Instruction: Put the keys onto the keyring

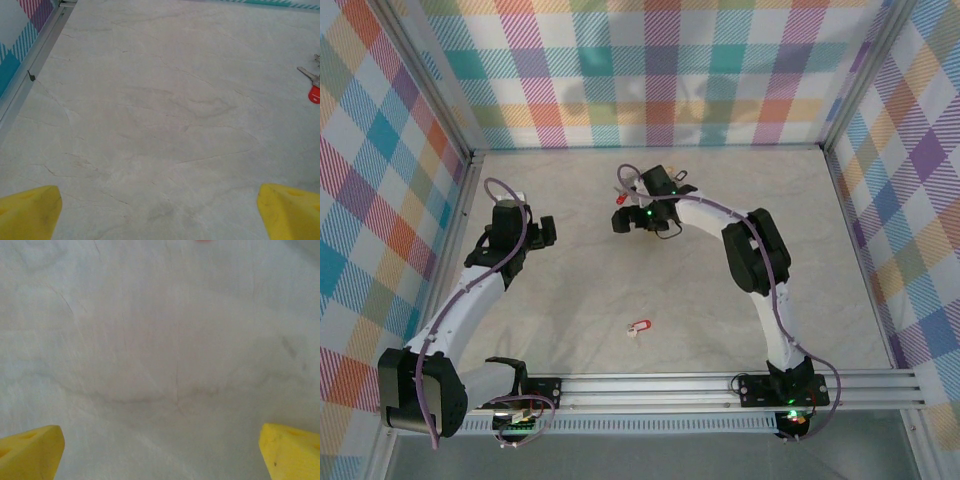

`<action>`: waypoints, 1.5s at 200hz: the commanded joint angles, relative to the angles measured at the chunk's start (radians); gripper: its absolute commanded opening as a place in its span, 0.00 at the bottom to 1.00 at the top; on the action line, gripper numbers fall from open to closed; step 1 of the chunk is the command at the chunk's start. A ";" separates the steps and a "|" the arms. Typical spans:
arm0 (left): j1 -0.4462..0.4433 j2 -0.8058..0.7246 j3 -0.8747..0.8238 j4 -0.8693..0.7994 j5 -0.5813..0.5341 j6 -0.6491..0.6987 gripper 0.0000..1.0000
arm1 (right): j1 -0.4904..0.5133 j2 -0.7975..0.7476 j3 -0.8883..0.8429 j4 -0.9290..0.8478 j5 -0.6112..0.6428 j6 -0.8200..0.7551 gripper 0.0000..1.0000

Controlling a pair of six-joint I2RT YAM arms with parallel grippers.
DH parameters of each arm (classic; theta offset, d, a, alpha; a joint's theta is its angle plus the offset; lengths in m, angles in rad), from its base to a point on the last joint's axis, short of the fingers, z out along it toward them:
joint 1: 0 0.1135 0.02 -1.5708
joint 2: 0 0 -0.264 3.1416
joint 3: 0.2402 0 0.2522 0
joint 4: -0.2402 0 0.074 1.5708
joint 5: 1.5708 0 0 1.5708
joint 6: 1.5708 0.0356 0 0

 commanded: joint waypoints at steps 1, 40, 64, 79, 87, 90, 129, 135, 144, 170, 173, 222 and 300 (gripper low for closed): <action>-0.005 0.000 0.012 -0.006 -0.010 0.000 1.00 | -0.025 0.059 0.116 0.023 0.045 -0.066 1.00; -0.005 0.002 0.011 -0.007 -0.009 0.008 1.00 | -0.039 0.185 0.272 -0.041 0.199 -0.048 1.00; -0.006 0.005 0.010 -0.006 -0.001 0.007 1.00 | -0.048 0.279 0.420 -0.174 0.262 -0.031 1.00; -0.006 0.006 0.010 -0.007 -0.001 0.005 1.00 | -0.050 0.320 0.509 -0.262 0.332 0.008 1.00; -0.006 0.008 0.009 -0.007 -0.003 0.004 1.00 | -0.050 0.329 0.531 -0.289 0.351 0.017 1.00; -0.007 0.010 0.009 -0.006 -0.001 0.004 1.00 | -0.049 0.330 0.536 -0.298 0.358 0.021 1.00; -0.007 0.029 0.022 -0.044 -0.006 -0.001 1.00 | -0.052 0.307 0.530 -0.393 0.351 0.040 1.00; -0.007 0.029 0.022 -0.044 -0.009 -0.003 1.00 | -0.052 0.297 0.518 -0.403 0.347 0.040 1.00; -0.007 0.029 0.021 -0.045 -0.010 -0.006 1.00 | -0.050 0.275 0.487 -0.405 0.340 0.040 1.00; -0.007 0.032 0.022 -0.044 -0.009 -0.012 1.00 | -0.049 0.198 0.370 -0.368 0.304 0.024 1.00; -0.007 0.033 0.022 -0.044 -0.009 -0.013 1.00 | -0.049 0.192 0.360 -0.366 0.301 0.023 1.00; -0.007 0.033 0.026 -0.051 -0.014 -0.023 1.00 | -0.042 0.121 0.225 -0.353 0.206 0.015 1.00; -0.007 0.055 0.030 -0.065 -0.005 -0.049 1.00 | 0.108 0.000 0.018 -0.326 0.118 0.053 1.00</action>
